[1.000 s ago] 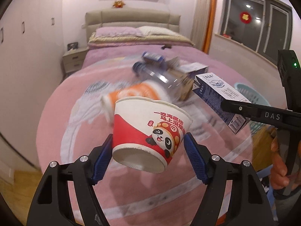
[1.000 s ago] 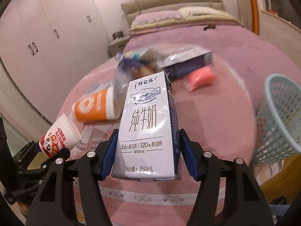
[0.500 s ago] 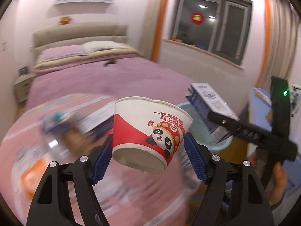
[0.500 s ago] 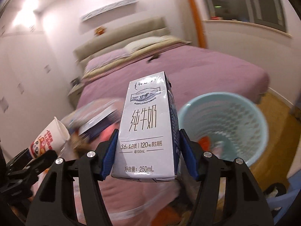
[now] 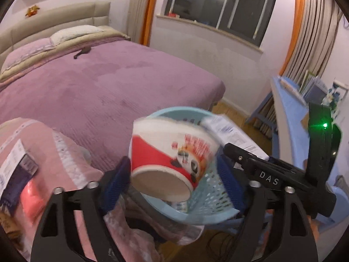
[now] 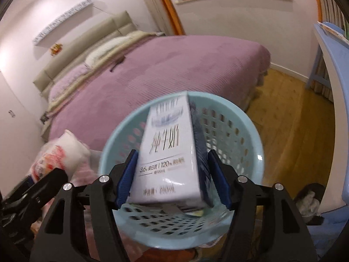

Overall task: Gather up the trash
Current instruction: 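Carry the paper cup and milk carton to the wastebasket and release both, then grasp the orange soymilk cup with the left tool while the right tool grasps the kraft paper bag, then carry the orange cup and kraft bag into the wastebasket and release both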

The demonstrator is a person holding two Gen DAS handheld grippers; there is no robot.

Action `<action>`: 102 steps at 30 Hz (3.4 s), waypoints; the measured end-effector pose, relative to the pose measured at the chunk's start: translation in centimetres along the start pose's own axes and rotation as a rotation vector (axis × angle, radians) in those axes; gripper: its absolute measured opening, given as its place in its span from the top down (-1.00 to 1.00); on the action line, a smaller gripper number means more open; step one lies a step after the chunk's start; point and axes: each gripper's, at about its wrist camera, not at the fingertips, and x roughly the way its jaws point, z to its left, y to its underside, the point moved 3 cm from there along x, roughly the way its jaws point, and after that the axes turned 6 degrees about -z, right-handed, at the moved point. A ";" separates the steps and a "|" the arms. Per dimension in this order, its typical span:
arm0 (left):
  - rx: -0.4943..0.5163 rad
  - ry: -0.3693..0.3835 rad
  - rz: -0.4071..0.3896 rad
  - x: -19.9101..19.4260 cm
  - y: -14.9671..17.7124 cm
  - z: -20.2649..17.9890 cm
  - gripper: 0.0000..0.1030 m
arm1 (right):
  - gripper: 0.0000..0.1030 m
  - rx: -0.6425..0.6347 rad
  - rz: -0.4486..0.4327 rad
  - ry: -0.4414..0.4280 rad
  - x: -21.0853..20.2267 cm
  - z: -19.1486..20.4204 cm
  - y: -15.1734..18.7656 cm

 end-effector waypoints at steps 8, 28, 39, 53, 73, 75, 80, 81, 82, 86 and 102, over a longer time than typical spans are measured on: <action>-0.033 0.004 -0.035 -3.2 1.9 2.9 -0.59 | -0.35 0.010 0.024 -0.033 0.4 0.0 1.5; -0.243 -0.294 -0.269 -26.7 9.4 16.5 -0.66 | -0.35 -0.338 -0.041 -0.359 -8.5 19.2 8.3; -0.360 -0.416 -0.177 -28.7 13.6 26.9 -0.66 | 0.00 -0.506 0.016 -0.510 -7.0 28.5 12.8; -0.360 -0.264 -0.030 -27.0 17.5 28.3 -0.62 | 0.17 -0.637 0.109 -0.581 -4.2 35.6 16.2; -0.246 -0.364 0.070 -24.2 19.8 24.5 -0.46 | -0.05 -0.657 0.200 -0.542 -0.4 37.0 17.8; -0.256 -0.374 0.061 -24.5 20.0 24.6 -0.42 | -0.05 -0.653 0.203 -0.545 -0.3 36.8 17.9; -0.270 -0.408 0.028 -25.6 20.4 24.3 -0.39 | 0.46 -0.649 0.217 -0.573 -0.4 36.5 18.1; -0.274 -0.414 0.019 -25.8 20.5 24.2 -0.39 | 0.50 -0.644 0.217 -0.578 -0.6 36.3 18.1; -0.281 -0.422 0.007 -26.3 20.5 24.0 -0.39 | 0.53 -0.635 0.218 -0.586 -0.9 36.0 18.1; -0.293 -0.421 -0.042 -27.8 20.0 23.2 -0.39 | 0.57 -0.592 0.199 -0.608 -2.4 34.2 17.4; -0.177 -0.277 -0.138 -23.4 10.7 16.3 -0.39 | 0.62 -0.480 -0.072 -0.496 -8.9 25.1 8.4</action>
